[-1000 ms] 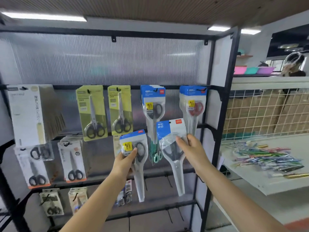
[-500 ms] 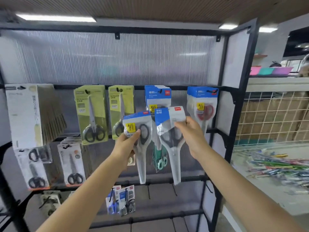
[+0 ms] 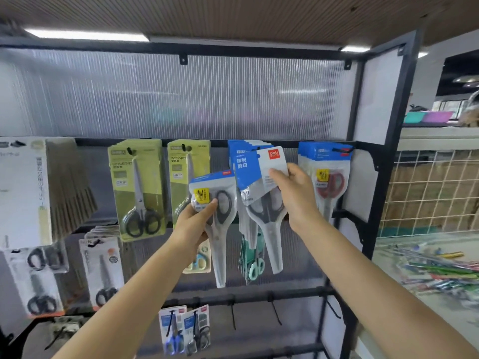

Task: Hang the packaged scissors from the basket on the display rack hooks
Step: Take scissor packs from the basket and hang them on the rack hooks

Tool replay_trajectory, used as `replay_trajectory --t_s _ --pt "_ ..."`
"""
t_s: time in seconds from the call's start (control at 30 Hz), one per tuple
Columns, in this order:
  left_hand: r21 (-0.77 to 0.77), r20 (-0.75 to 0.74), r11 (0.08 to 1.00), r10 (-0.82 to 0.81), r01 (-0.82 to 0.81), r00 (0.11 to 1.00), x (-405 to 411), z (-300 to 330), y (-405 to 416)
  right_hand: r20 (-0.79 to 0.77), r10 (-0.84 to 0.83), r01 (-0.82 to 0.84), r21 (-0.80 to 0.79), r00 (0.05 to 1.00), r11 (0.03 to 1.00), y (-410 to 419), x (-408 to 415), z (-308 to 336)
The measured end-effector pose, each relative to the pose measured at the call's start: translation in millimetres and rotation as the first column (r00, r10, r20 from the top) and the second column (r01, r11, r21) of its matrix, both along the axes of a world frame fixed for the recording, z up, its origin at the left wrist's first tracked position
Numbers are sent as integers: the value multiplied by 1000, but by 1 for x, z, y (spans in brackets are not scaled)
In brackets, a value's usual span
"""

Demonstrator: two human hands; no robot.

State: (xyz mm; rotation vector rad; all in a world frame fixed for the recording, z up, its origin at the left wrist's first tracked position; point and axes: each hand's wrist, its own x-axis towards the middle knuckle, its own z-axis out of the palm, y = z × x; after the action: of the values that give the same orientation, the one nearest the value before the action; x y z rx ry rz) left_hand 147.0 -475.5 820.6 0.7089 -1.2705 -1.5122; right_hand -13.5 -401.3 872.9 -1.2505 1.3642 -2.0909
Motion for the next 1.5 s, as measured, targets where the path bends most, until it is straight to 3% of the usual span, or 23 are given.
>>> replay_trajectory --t_s 0.33,0.6,0.73,0.9,1.27,1.5 --pt "-7 27 1000 2 -2 1000 1 -2 -11 -31 -127 126 -32 991 992 -24 -7 13" --pt "-12 43 1000 -22 23 999 1 -2 -17 -100 -162 166 32 982 986 -43 -17 5" --pt "-25 62 999 -37 39 997 3 -5 -21 -247 -226 241 31 942 970 -54 -26 -1" --pt "-35 77 998 -43 46 996 4 -8 -24 -494 -300 338 -13 816 941 -62 -36 -5" --pt "-14 93 999 -38 39 995 1 -12 -29 -523 -417 434 -98 743 896 -89 -43 -12" --pt "-47 125 999 3 3 992 5 -17 -17 -554 -350 391 -48 755 919 -67 -47 -5"
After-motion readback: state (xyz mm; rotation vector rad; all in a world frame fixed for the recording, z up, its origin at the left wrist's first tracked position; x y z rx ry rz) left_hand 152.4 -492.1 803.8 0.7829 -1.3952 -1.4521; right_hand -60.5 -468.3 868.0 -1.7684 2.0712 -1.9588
